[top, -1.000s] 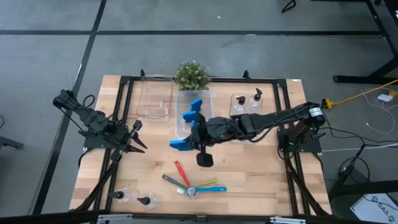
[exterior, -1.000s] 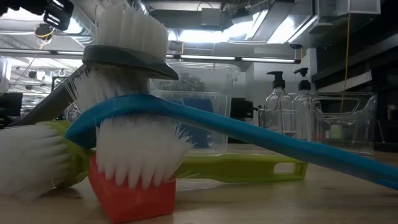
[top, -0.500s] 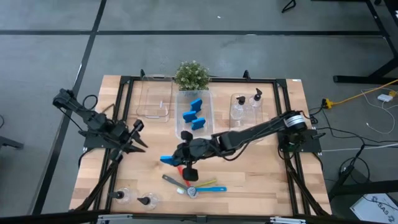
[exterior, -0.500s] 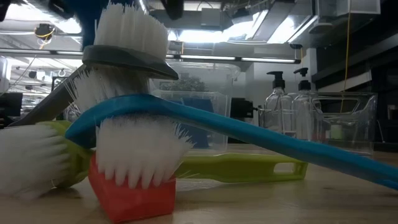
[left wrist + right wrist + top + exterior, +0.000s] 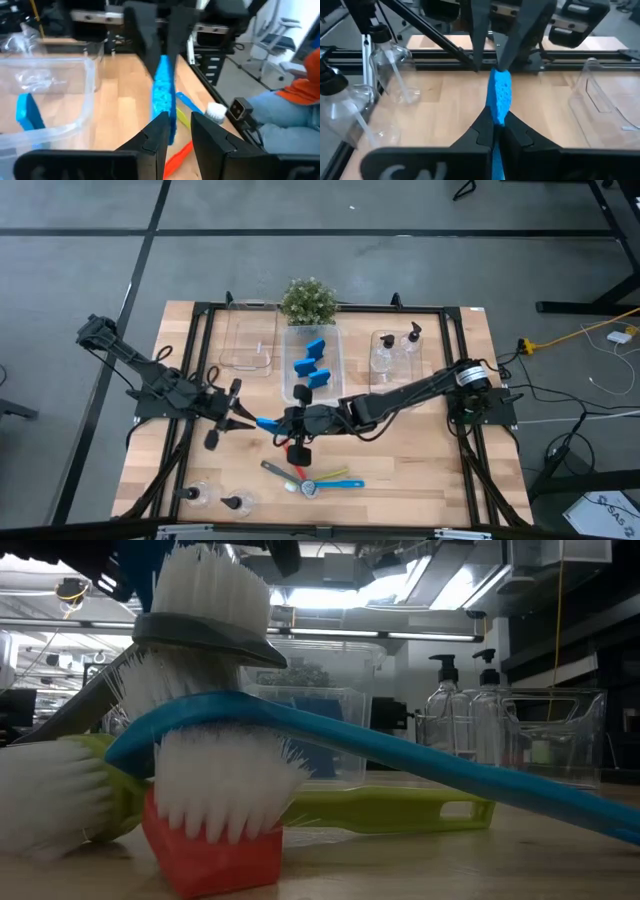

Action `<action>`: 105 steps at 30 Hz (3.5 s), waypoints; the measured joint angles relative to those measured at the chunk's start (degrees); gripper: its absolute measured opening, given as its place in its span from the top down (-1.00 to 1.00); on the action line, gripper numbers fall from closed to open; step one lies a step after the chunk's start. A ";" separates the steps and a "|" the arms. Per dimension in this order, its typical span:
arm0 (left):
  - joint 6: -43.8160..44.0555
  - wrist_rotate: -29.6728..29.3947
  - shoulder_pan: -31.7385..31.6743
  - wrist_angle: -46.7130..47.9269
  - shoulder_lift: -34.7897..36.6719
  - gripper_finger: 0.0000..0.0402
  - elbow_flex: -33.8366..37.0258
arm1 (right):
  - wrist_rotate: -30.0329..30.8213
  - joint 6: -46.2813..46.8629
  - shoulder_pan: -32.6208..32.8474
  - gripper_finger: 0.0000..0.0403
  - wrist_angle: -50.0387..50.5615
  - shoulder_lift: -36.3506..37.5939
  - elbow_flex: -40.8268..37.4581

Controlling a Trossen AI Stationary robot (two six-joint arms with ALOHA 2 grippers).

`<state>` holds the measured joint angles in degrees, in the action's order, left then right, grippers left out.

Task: Pick & Place Kitchen Sink Supplies
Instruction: Put the blue sponge into the middle transparent bin

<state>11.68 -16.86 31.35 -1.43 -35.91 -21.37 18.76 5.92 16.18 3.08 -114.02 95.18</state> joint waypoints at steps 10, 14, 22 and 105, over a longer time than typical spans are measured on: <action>-4.17 -2.26 0.01 -0.17 1.90 0.61 0.00 | 0.26 0.51 0.12 0.94 -2.73 0.31 -0.07; -7.50 -6.18 0.00 0.26 5.47 0.61 0.09 | 2.44 0.29 0.10 0.94 -3.22 0.76 0.04; -4.29 -8.29 0.00 4.07 7.75 0.52 0.11 | 4.73 -2.11 0.21 0.94 -4.30 2.27 0.07; 20.60 9.16 -6.51 31.43 -26.62 0.97 -23.69 | -16.93 10.13 -5.06 0.50 11.21 -1.53 5.09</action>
<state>32.28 -7.70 24.84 29.99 -62.53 -45.06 1.83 16.05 11.11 14.29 -115.55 100.27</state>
